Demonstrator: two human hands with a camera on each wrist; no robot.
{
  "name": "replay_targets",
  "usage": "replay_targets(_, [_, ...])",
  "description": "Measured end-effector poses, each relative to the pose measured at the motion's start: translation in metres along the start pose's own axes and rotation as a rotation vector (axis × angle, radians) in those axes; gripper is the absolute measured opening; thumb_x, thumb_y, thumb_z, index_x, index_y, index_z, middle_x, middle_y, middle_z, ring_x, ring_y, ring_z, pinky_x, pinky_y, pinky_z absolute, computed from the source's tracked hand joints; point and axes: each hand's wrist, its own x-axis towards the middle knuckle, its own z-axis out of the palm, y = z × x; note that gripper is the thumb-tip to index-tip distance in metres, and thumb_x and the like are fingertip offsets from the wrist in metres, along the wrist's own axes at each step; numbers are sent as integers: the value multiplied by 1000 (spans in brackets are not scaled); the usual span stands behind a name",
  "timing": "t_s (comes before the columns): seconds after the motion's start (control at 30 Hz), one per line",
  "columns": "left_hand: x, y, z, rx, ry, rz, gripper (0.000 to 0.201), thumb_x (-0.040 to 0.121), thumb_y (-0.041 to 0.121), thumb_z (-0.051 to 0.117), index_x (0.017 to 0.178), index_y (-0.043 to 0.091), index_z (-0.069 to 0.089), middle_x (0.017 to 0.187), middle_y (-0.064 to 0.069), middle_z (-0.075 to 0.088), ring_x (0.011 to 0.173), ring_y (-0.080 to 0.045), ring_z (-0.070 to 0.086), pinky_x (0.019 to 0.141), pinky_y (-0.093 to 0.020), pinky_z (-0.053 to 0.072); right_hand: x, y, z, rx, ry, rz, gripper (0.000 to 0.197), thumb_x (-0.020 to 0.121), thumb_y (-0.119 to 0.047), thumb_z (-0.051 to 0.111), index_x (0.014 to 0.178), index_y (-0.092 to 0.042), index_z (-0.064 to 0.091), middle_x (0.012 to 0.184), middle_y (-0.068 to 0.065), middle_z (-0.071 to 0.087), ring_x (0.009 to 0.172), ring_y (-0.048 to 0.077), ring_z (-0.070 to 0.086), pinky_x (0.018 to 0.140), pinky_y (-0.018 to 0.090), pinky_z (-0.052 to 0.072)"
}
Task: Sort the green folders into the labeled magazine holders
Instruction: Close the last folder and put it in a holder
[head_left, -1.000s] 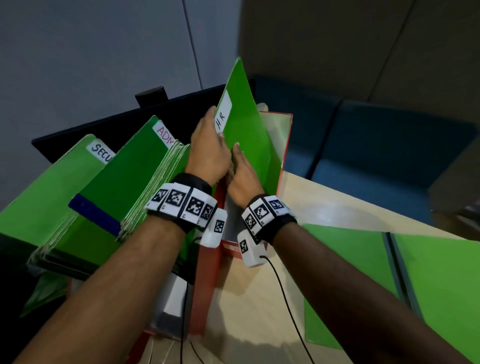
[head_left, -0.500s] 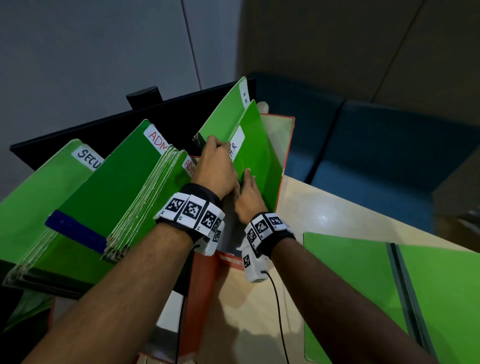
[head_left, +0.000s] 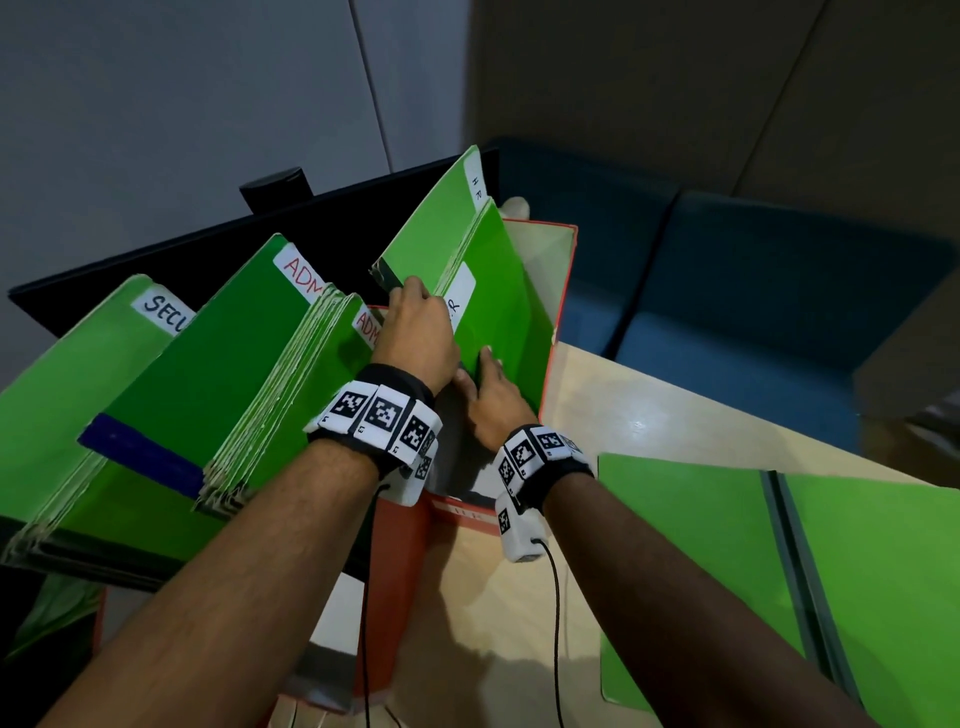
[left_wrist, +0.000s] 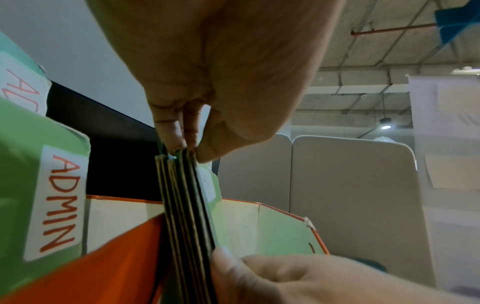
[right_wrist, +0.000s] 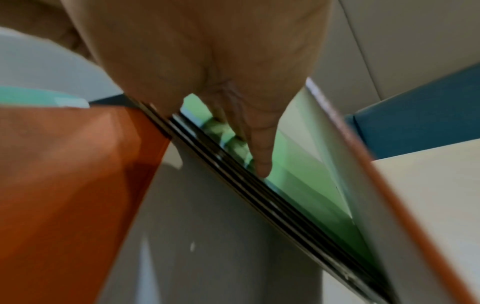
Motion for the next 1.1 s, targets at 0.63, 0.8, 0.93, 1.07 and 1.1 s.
replay_targets(0.63, [-129,108,157,-284,-300,472,46,88,4,56,132,16,56,139,-6,41,128,-23,39,112,-35,32,-183,226,-122,-159,270,48,24,94,-16,55,114,-16,69,115,0,70,105,15,65,94,28,48])
replay_targets(0.8, [-193,113,221,-213,-598,636,47,92,14,59,137,24,51,149,-1,37,137,-19,36,114,-25,25,-250,297,-128,-299,186,284,31,92,-11,56,121,-15,64,127,8,62,119,26,55,99,29,38])
replay_targets(0.93, [-226,113,247,-58,-734,757,67,90,27,64,149,27,32,160,3,19,147,-17,17,119,-32,20,-284,324,-129,-335,158,361,39,94,-14,52,133,-14,55,143,12,46,128,29,45,108,37,36])
replay_targets(1.07, [-235,104,250,76,-776,710,85,86,43,66,153,29,15,162,10,2,148,-15,8,119,-44,18,-306,345,-125,-385,-11,431,55,95,-18,52,147,-24,36,156,4,27,137,25,37,112,37,33])
replay_targets(1.1, [-236,101,249,111,-785,689,90,86,48,64,154,30,7,161,12,-1,148,-14,6,119,-47,15,-311,348,-123,-413,-45,434,59,94,-18,53,148,-27,32,158,0,21,138,23,36,112,35,34])
